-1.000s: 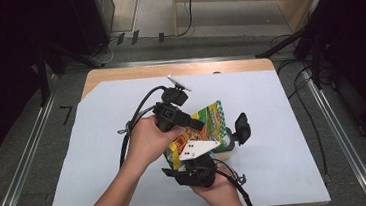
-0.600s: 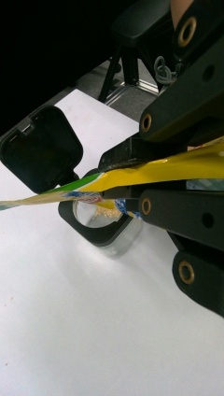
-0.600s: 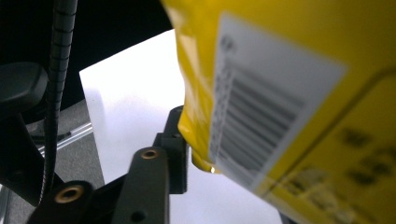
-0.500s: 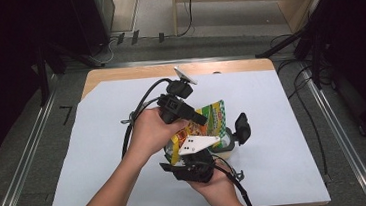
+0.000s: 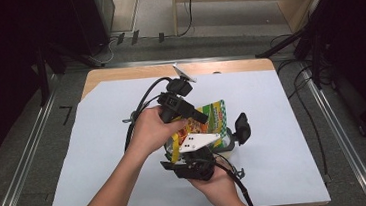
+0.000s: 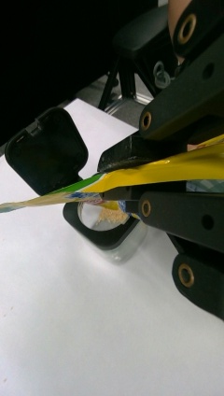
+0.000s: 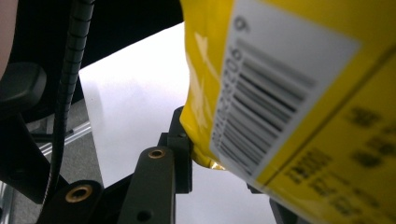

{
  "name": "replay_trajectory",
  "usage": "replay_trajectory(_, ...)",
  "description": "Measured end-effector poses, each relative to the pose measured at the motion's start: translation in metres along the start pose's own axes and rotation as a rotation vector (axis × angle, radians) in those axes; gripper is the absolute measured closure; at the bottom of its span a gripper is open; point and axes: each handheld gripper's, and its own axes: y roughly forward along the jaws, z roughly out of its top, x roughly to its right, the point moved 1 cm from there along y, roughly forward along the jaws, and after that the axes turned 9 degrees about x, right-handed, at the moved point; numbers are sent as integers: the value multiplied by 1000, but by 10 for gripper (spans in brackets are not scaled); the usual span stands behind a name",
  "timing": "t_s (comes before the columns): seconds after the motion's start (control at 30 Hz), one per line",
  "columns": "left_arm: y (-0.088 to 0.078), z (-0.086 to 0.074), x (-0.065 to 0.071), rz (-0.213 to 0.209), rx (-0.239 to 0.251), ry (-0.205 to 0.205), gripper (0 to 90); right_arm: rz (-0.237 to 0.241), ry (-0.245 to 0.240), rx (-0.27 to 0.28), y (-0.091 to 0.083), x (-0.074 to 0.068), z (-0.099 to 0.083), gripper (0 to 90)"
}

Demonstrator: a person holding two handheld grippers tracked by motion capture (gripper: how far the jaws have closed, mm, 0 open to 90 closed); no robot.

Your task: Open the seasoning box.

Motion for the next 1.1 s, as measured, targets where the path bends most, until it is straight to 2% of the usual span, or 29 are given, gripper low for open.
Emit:
replay_trajectory(0.2, 2, 6, 5, 36, -21, 24, 863, -4, 1, 6, 0, 0, 2, 696)
replay_trajectory(0.3, 2, 8, 7, 38, -34, 22, 867, -10, -14, 10, -1, -1, 3, 703)
replay_trajectory(0.43, 4, 11, 10, 54, -48, 23, 870, -9, -8, 11, -2, -1, 3, 719)
replay_trajectory(0.57, 4, 15, 16, 77, -64, 45, 868, -5, -8, 22, -3, 0, 4, 721)
replay_trajectory(0.7, 2, 17, 18, 78, -60, 46, 870, -27, -43, 16, -6, -3, 7, 742)
replay_trajectory(0.8, 2, 17, 19, 100, -66, 50, 877, -39, -38, 11, -6, -2, 6, 753)
replay_trajectory(0.9, 3, 17, 18, 102, -64, 47, 880, -44, -41, 6, -5, -2, 5, 752)
replay_trajectory(1.0, 2, 16, 20, 121, -55, 56, 880, -52, -38, 6, -5, -3, 4, 753)
replay_trajectory(1.1, 1, 17, 21, 123, -37, 51, 881, -74, -47, 1, -6, -2, 4, 752)
